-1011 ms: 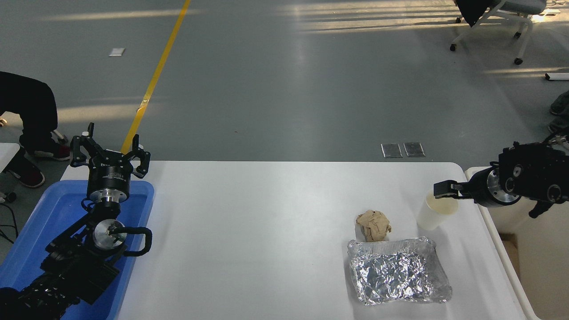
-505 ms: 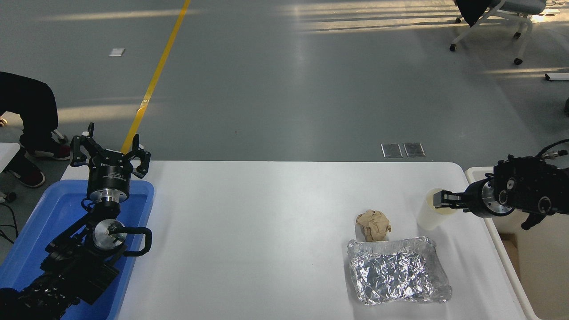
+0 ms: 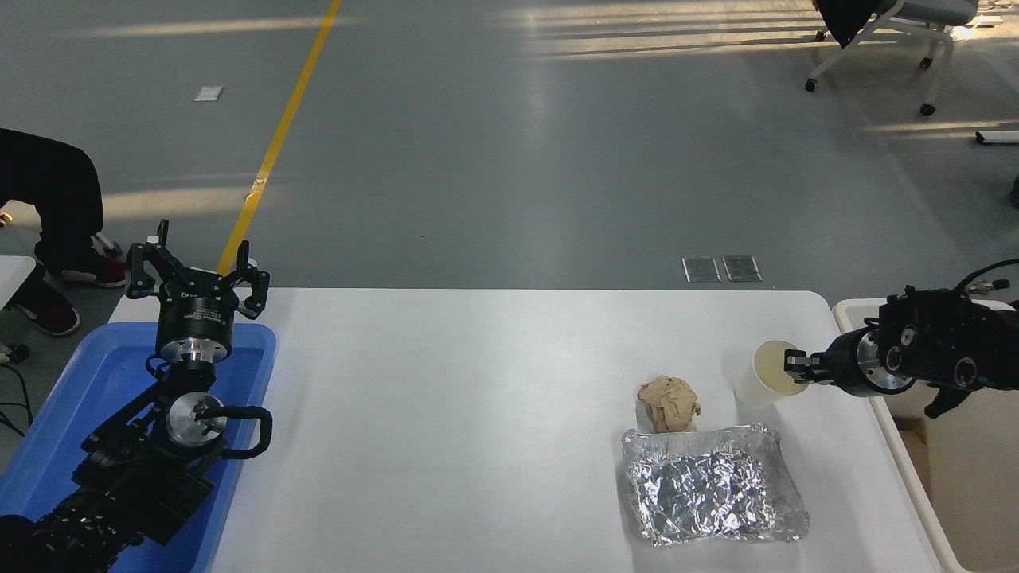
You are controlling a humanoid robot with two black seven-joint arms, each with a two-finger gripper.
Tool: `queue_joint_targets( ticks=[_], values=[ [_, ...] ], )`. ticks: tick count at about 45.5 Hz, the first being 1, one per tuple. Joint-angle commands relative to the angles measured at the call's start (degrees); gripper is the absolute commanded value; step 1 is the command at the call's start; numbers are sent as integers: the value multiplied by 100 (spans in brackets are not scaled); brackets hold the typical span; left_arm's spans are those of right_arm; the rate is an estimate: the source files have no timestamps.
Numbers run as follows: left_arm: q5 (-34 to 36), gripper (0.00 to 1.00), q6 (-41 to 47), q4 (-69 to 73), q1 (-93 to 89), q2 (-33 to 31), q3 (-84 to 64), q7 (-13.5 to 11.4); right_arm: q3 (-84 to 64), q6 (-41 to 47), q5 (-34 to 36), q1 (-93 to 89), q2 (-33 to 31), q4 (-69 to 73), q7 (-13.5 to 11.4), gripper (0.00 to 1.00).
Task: Pick up paper cup place in dustbin
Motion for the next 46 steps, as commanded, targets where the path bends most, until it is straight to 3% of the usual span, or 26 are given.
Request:
queue_joint_targets(
  ticks=[1, 10, 24, 36, 46],
  values=[
    [0, 99, 0, 0, -1, 0, 0, 0, -624, 100, 63, 757, -143, 258, 72, 0],
    [9, 99, 0, 0, -1, 0, 0, 0, -1784, 328, 81, 2602, -522, 1348, 265, 0],
    [9, 99, -9, 0, 8, -9, 0, 0, -3473, 1040, 608, 5301, -372, 2184, 643, 0],
    [9, 99, -9, 0, 8, 0, 0, 0, -3570, 2165, 608, 6550, -364, 2474, 643, 0],
    [17, 99, -9, 0, 8, -9, 0, 0, -3587, 2324, 599, 6674, -381, 2615, 643, 0]
  ],
)
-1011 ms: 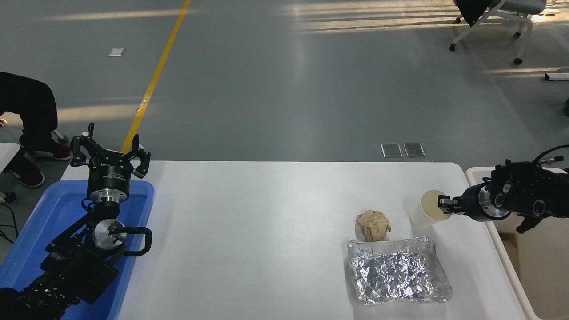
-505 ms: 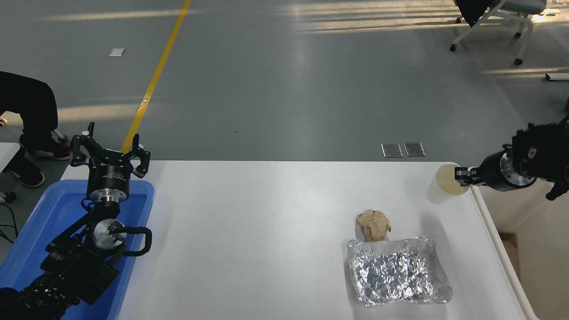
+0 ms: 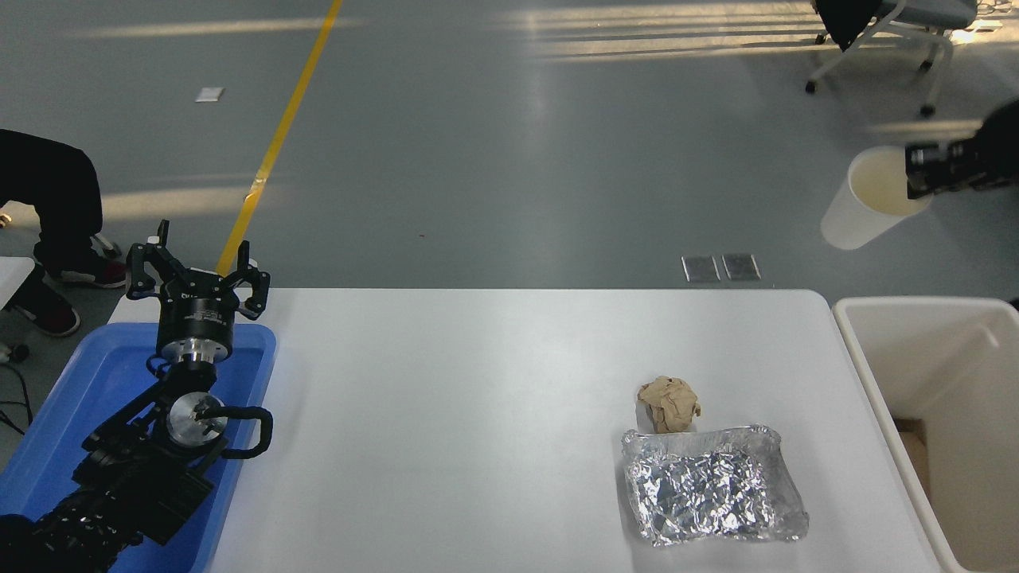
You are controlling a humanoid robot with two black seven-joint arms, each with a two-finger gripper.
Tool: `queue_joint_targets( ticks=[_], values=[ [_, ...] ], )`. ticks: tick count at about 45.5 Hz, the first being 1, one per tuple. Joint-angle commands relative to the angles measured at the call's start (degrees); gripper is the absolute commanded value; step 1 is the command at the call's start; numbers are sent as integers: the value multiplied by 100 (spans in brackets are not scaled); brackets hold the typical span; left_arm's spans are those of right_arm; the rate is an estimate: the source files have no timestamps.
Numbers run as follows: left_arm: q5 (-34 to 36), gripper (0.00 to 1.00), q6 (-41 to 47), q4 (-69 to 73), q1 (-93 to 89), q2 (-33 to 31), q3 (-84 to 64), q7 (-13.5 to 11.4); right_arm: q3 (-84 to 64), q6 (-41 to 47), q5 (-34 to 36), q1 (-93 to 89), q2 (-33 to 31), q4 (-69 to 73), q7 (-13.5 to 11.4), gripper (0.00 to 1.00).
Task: Pick up paper cup place in dustbin
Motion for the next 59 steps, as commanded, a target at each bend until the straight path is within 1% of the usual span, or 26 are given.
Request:
queue_joint_targets(
  ticks=[1, 7, 13, 16, 21, 24, 28, 32, 40, 46, 51, 59],
  values=[
    [0, 99, 1, 0, 1, -4, 0, 0, -160, 397, 14, 497, -12, 192, 25, 0],
    [0, 99, 1, 0, 1, -4, 0, 0, -397, 450, -3, 383, -82, 78, 24, 0],
    [0, 99, 1, 0, 1, -4, 0, 0, -863, 459, 5, 76, -249, -413, 33, 0],
    [0, 99, 1, 0, 1, 5, 0, 0, -1004, 441, -30, -240, -494, -843, 51, 0],
    [-9, 99, 1, 0, 10, 5, 0, 0, -890, 380, -100, -1013, -1074, -1705, 95, 0],
    [-9, 99, 1, 0, 10, 5, 0, 0, -723, 301, -109, -1548, -1365, -2276, 104, 0],
    [-9, 99, 1, 0, 10, 5, 0, 0, -188, -85, -109, -2576, -1743, -2953, 95, 0],
    [-9, 99, 1, 0, 10, 5, 0, 0, 760, -428, -39, -3867, -1866, -3630, 86, 0],
    [-9, 99, 1, 0, 1, 5, 0, 0, 3037, -771, -12, -6382, -1779, -4729, -10, 0],
    [-9, 99, 1, 0, 1, 5, 0, 0, 4338, -1140, 75, -7841, -1296, -5537, -107, 0],
    [-9, 99, 1, 0, 1, 5, 0, 0, 4849, -1421, 374, -8607, -848, -5942, -248, 0],
    [-9, 99, 1, 0, 10, 5, 0, 0, 4902, -1879, 1252, -9337, -364, -6145, -529, 0]
  ],
)
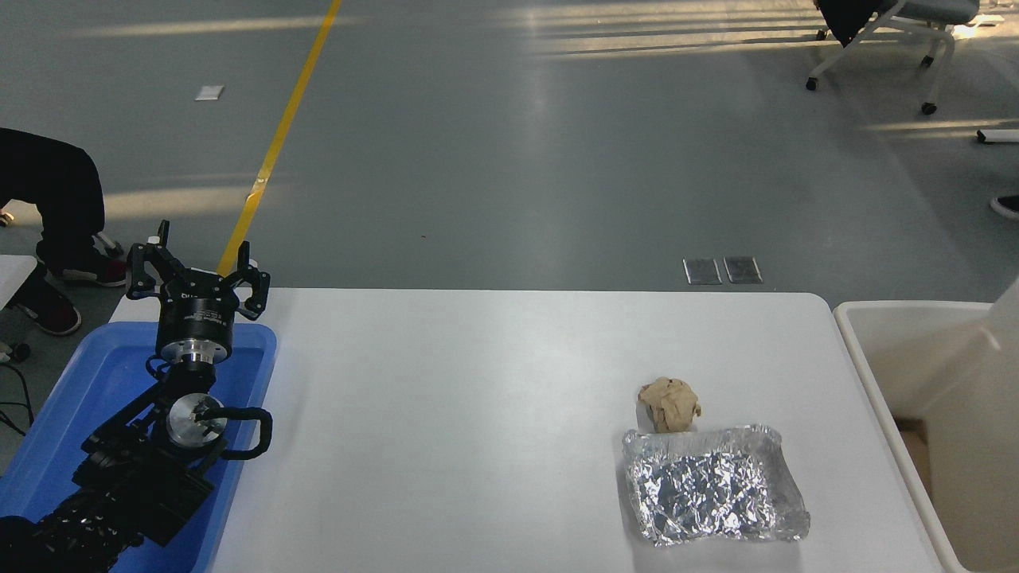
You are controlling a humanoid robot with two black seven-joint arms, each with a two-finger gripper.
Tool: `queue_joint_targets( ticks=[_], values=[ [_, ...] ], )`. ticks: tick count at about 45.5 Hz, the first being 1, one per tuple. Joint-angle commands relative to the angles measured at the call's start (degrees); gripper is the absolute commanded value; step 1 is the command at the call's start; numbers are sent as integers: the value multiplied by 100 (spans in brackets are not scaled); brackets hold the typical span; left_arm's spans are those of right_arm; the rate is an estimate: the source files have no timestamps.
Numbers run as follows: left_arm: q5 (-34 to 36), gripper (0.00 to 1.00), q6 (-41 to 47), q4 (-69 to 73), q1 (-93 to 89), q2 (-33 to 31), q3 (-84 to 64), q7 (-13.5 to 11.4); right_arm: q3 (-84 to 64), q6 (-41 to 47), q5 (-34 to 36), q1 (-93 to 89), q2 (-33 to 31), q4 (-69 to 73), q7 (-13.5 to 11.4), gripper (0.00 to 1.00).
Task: Pick up paper cup place in dustbin
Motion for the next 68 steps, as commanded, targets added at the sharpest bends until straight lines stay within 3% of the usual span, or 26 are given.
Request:
queue_joint_targets(
  ticks=[1, 7, 24, 25, 26, 28, 30, 44, 50, 57, 68],
  values=[
    [-1, 99, 9, 0, 0, 0, 0, 0, 790, -601, 892, -1571, 663, -681, -305, 0],
    [-1, 99, 0, 0, 0, 0, 0, 0, 799, -759, 1051, -1703, 813, -681, -411, 0],
    [-1, 99, 9, 0, 0, 0, 0, 0, 790, -777, 1069, -1677, 918, -532, -402, 1],
    [-1, 99, 0, 0, 0, 0, 0, 0, 790, -768, 1069, -1659, 901, -479, -402, 12],
    [-1, 99, 0, 0, 0, 0, 0, 0, 781, -759, 1060, -1624, 875, -426, -393, 31],
    [-1, 99, 9, 0, 0, 0, 0, 0, 781, -768, 1068, -1510, 839, -312, -385, 84],
    [-1, 99, 0, 0, 0, 0, 0, -9, 755, -716, 1051, -1387, 761, -198, -385, 100],
    [8, 99, 0, 0, -9, 0, 0, 0, -553, -663, 867, 395, -101, 1321, -385, 100],
    [8, 99, 0, 0, -9, 0, 0, 0, -2003, -654, -28, 2635, -505, 2859, -349, 100],
    [8, 99, 0, 0, 0, 0, 0, 0, -2919, -189, -961, 4658, -348, 4178, -332, 100],
    [8, 99, 0, 0, 0, 0, 0, 0, -2998, 848, -988, 6426, 575, 5945, -341, 100]
  ],
)
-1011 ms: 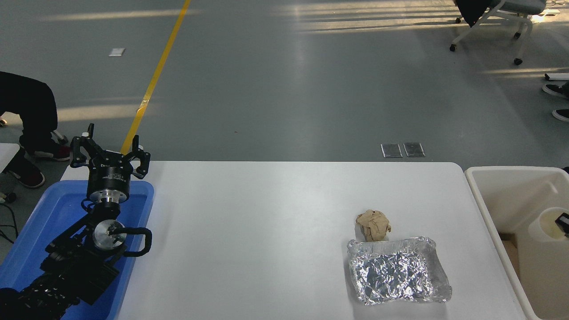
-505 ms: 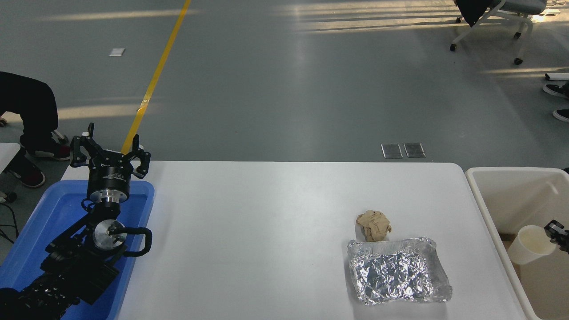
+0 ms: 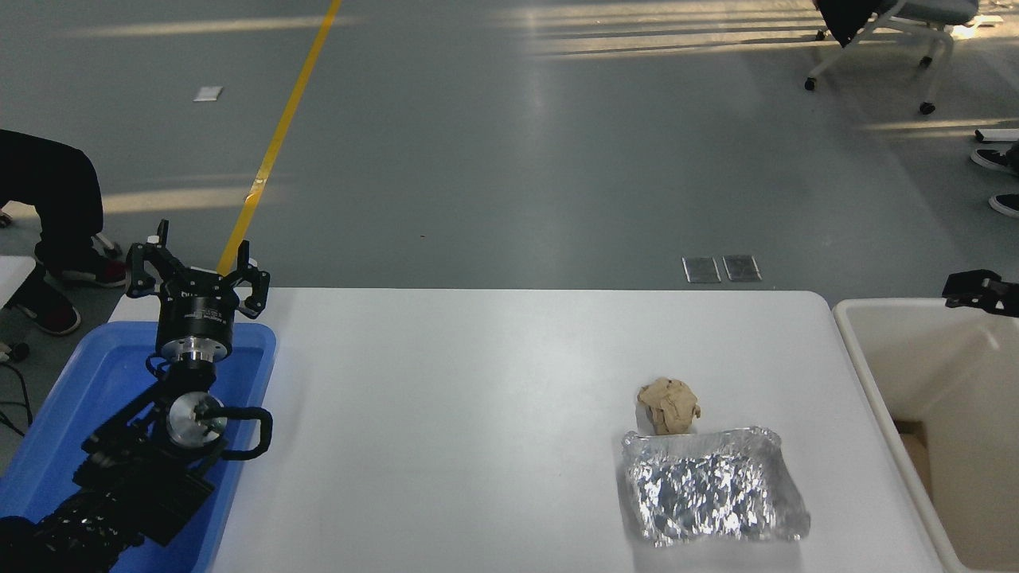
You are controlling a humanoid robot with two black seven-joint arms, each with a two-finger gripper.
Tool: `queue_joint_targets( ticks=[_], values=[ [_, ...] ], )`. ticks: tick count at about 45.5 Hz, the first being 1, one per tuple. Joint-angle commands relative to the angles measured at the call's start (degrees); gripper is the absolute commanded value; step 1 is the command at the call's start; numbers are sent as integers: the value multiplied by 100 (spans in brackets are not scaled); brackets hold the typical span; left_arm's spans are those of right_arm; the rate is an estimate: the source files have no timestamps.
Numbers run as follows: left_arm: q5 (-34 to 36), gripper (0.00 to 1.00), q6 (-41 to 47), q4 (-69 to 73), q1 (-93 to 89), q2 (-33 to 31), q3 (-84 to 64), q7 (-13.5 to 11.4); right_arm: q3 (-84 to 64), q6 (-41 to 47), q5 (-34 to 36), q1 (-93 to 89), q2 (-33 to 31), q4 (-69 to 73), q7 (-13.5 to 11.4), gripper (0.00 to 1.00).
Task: Pick up paper cup place in dustbin
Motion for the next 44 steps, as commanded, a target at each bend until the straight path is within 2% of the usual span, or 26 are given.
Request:
queue_joint_targets(
  ticks=[1, 8, 15, 26, 44],
  values=[
    [-2, 99, 1, 0, 3, 3, 0, -2, -520, 897, -328, 2147, 714, 1922, 5, 100],
    [-2, 99, 1, 0, 3, 3, 0, -2, -512, 1731, 40, 2596, 1189, 2485, 13, 100],
    [-2, 99, 1, 0, 3, 3, 0, -2, -503, 2506, 928, 3158, 1321, 3118, 13, 100],
    [-11, 99, 10, 0, 12, 3, -9, -10, -538, 2506, 1078, 3861, 1506, 3602, 5, 100],
    [-11, 99, 19, 0, 12, 3, -9, -11, -503, 2506, 1149, 3879, 1559, 3611, 13, 100]
  ],
)
